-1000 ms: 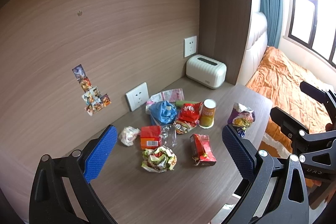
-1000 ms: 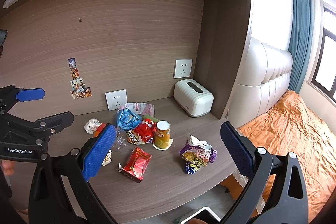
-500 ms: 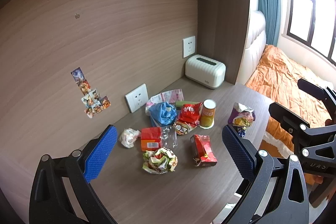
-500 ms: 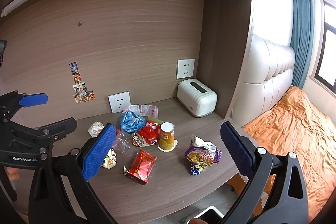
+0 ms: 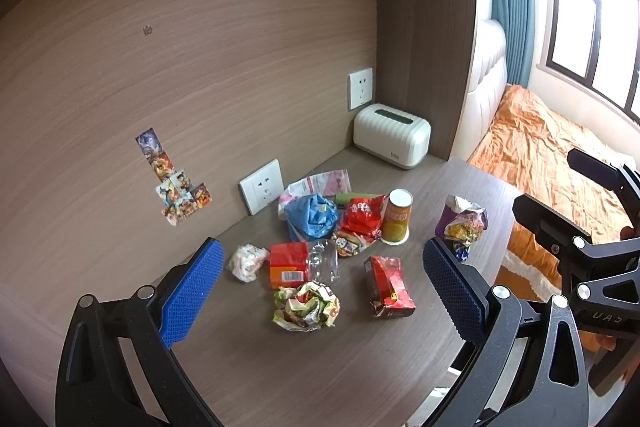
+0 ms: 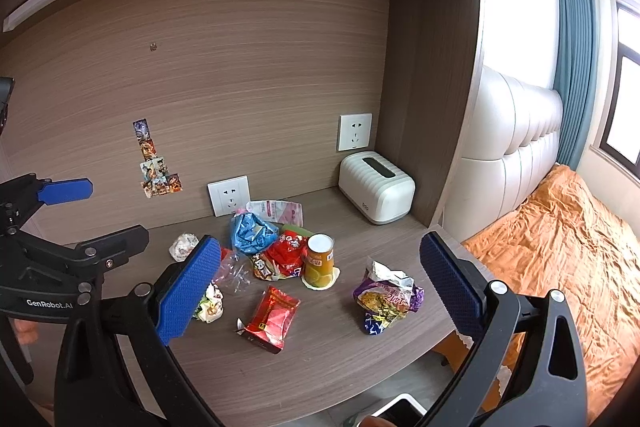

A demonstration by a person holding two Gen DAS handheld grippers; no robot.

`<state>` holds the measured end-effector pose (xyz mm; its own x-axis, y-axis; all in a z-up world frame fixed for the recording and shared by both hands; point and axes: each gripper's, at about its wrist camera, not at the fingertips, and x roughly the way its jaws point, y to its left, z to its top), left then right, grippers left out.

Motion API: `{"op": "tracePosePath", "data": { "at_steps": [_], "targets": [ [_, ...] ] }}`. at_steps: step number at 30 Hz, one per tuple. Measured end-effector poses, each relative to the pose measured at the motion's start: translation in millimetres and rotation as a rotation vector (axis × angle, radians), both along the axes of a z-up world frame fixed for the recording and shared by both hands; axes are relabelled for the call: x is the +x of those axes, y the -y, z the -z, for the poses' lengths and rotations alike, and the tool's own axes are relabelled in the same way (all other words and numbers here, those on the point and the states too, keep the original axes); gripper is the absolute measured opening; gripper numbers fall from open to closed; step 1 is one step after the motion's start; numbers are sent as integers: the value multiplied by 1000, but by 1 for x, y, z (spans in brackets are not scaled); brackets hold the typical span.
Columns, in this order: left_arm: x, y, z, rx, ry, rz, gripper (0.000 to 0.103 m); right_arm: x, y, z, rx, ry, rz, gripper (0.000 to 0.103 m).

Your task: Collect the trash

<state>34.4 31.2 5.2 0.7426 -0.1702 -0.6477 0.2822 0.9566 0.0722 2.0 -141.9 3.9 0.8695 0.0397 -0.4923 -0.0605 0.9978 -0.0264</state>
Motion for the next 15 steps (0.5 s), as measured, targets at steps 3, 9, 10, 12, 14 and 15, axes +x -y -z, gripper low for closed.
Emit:
{"op": "tracePosePath", "data": {
  "at_steps": [3, 9, 10, 12, 14, 15],
  "targets": [
    [0, -1, 0, 1, 0, 0, 98, 0, 0, 0, 3, -2, -1, 100],
    [0, -2, 2, -1, -5, -3, 98, 0, -1, 2, 7, -5, -4, 100],
    [-1, -2, 2, 0, -6, -4, 98, 0, -1, 2, 8, -6, -5, 100],
    [0, -3, 3, 1, -7, -5, 98, 2, -2, 3, 7, -8, -6, 100],
    [1, -4, 6, -2, -11, -8, 98, 3, -2, 3, 7, -10, -7, 100],
    [1, -4, 7, -6, -11, -8, 98, 4, -2, 4, 6, -11, -7, 100]
  ]
}}
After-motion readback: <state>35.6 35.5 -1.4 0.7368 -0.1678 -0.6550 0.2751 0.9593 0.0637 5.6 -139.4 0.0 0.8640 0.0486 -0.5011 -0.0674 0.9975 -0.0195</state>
